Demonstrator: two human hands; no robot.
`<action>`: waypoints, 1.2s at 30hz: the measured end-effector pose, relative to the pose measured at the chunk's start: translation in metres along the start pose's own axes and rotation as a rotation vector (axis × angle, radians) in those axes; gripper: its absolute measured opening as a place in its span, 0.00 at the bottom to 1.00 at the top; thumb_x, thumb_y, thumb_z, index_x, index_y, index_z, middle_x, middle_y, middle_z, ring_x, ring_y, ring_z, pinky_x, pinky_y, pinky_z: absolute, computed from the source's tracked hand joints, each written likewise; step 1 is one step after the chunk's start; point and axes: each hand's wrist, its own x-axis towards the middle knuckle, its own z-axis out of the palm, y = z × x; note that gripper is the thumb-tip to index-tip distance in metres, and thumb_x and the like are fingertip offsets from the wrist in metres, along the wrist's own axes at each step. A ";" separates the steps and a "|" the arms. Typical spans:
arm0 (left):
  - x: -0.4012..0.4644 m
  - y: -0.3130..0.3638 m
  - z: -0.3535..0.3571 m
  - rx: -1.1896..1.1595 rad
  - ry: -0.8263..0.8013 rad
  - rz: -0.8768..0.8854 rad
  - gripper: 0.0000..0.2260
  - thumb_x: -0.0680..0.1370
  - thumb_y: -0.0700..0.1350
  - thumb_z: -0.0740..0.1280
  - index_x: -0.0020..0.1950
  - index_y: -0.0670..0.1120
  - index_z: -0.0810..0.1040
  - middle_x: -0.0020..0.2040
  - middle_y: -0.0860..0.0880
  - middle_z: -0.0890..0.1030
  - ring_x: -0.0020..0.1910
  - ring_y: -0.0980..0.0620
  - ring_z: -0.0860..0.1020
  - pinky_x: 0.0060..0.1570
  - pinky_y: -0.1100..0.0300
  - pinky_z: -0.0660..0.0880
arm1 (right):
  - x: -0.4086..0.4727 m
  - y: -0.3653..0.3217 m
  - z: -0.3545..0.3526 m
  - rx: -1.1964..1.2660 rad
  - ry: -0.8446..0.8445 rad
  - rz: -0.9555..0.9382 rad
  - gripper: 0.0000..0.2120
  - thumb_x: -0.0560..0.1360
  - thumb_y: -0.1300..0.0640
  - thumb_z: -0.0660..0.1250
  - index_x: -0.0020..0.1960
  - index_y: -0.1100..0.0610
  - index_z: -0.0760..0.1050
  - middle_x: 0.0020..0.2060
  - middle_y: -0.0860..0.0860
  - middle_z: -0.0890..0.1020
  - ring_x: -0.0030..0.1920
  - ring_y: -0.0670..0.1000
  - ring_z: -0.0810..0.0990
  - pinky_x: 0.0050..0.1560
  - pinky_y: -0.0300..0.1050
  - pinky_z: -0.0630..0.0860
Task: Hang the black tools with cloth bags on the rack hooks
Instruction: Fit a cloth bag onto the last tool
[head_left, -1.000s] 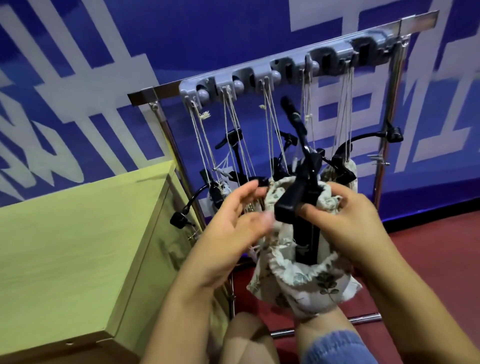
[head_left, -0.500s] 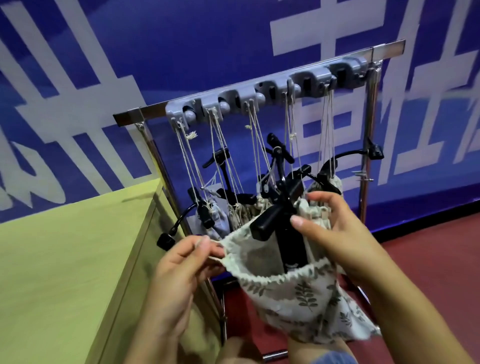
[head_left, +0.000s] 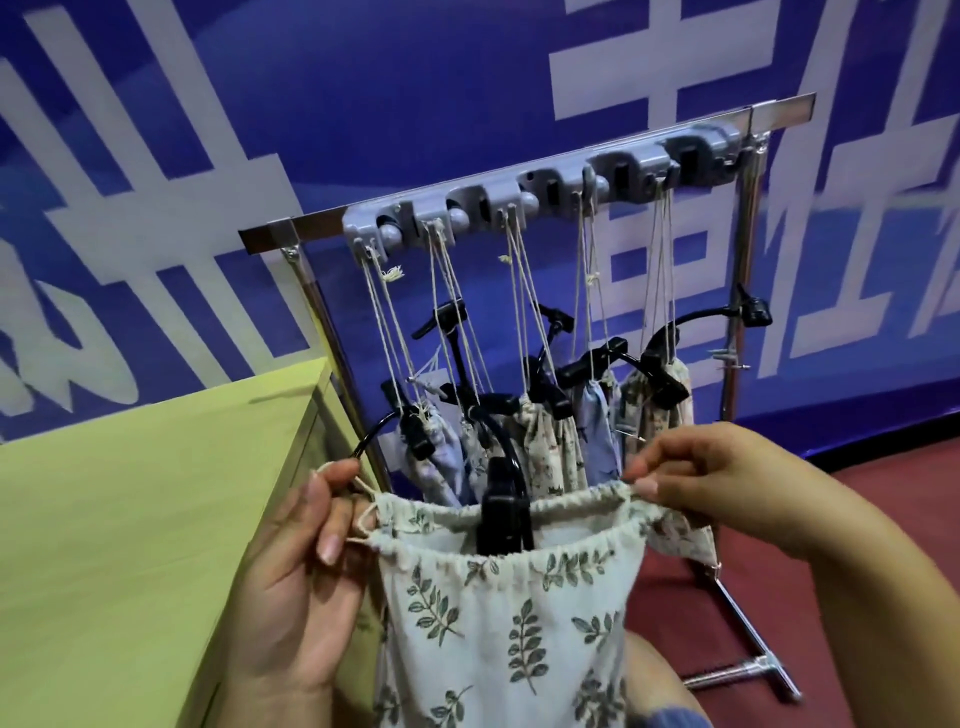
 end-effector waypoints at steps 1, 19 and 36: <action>-0.003 0.000 0.008 0.028 0.018 0.026 0.14 0.59 0.49 0.76 0.40 0.42 0.84 0.21 0.52 0.67 0.25 0.55 0.73 0.34 0.66 0.76 | 0.001 0.000 0.002 -0.077 -0.001 0.003 0.03 0.73 0.64 0.68 0.42 0.58 0.79 0.26 0.48 0.78 0.28 0.45 0.73 0.30 0.36 0.72; -0.004 0.011 0.001 -0.113 0.067 0.129 0.11 0.67 0.47 0.70 0.45 0.44 0.84 0.27 0.50 0.73 0.33 0.55 0.77 0.40 0.65 0.77 | 0.011 -0.004 0.007 0.644 -0.008 -0.042 0.21 0.49 0.56 0.81 0.37 0.59 0.76 0.25 0.50 0.78 0.23 0.43 0.76 0.24 0.34 0.73; -0.010 0.024 -0.001 0.009 0.244 0.406 0.22 0.70 0.30 0.60 0.58 0.48 0.81 0.60 0.50 0.81 0.56 0.52 0.81 0.53 0.60 0.77 | 0.020 -0.011 0.023 1.420 -0.211 0.090 0.29 0.42 0.69 0.83 0.40 0.57 0.80 0.34 0.53 0.82 0.30 0.48 0.80 0.36 0.50 0.80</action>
